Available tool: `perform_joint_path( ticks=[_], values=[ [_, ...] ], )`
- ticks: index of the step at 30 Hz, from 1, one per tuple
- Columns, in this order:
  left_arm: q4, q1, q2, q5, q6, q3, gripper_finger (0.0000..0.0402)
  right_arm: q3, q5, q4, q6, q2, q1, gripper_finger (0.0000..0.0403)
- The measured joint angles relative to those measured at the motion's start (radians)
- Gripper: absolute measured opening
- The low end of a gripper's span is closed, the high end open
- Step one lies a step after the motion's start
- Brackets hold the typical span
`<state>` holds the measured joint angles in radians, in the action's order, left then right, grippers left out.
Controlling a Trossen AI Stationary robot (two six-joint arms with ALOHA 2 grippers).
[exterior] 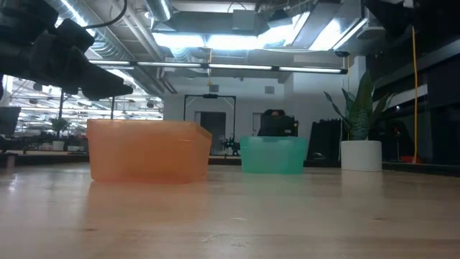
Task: Pick and place medicine bottles into bin by pill shape (circle, oval)
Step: Return To Home Position
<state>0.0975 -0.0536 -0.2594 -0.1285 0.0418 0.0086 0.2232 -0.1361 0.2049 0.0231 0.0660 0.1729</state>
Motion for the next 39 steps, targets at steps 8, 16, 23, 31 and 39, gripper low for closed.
perform_joint_path(
  ticks=[8,16,23,31,39],
  values=[
    [0.001,0.0,0.0,0.0,0.0,0.0,0.0263,-0.117,-0.034,0.064,0.01,-0.064,-0.014,0.0281],
    [0.0,0.0,0.0,0.0,0.0,0.0,0.0263,-0.217,-0.11,0.151,0.027,-0.065,-0.015,0.0281],
    [0.0,0.0,0.0,0.0,0.0,0.0,0.0263,-0.217,-0.153,0.099,0.032,-0.065,-0.016,0.0281],
    [0.0,0.0,0.0,0.0,0.0,0.0,0.0263,-0.216,-0.181,-0.067,0.018,-0.065,-0.016,0.0281],
    [0.001,0.0,0.0,0.0,0.0,0.0,0.0263,-0.216,-0.181,-0.138,0.047,-0.06,-0.016,0.0281]
  ],
)
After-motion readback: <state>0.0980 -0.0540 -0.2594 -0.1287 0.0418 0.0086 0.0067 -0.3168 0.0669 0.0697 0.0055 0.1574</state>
